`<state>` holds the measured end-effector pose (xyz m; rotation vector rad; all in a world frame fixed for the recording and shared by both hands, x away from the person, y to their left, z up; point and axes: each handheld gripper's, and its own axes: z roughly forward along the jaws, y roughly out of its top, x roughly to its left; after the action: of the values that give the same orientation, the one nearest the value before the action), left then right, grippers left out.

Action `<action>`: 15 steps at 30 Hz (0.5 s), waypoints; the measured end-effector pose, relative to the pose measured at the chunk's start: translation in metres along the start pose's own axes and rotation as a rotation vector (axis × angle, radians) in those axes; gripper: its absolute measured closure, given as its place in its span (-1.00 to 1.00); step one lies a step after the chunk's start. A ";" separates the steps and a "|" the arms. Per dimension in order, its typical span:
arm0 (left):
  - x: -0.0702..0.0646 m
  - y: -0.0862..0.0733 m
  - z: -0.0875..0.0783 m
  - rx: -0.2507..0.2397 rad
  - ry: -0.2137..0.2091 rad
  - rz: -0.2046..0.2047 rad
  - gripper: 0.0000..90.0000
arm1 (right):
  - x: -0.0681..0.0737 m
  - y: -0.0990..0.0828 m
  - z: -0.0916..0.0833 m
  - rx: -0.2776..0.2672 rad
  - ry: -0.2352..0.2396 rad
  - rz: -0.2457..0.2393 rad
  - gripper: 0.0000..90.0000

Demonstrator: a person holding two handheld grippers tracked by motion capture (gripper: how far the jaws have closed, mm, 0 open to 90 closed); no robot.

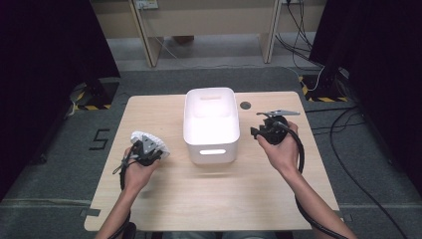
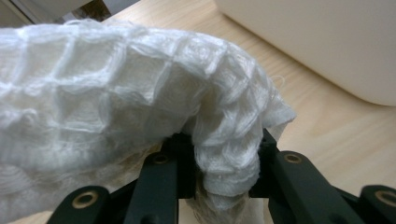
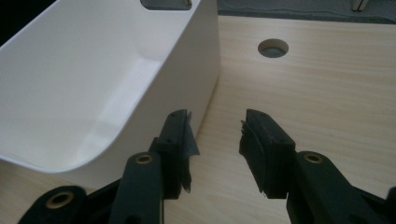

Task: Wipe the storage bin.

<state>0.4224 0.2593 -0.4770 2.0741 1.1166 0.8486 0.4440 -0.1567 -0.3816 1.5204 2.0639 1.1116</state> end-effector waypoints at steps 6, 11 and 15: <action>0.008 -0.002 0.022 0.030 0.001 -0.024 0.57 | -0.002 -0.004 0.006 0.023 -0.001 0.007 0.34; 0.014 -0.004 0.038 0.047 0.003 -0.049 0.55 | -0.003 -0.007 0.009 0.041 -0.002 0.006 0.32; 0.016 -0.003 0.045 0.063 0.005 -0.046 0.51 | -0.003 -0.008 0.010 0.047 0.001 0.006 0.31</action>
<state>0.4625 0.2646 -0.5024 2.0904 1.2032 0.8069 0.4470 -0.1564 -0.3943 1.5495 2.1011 1.0731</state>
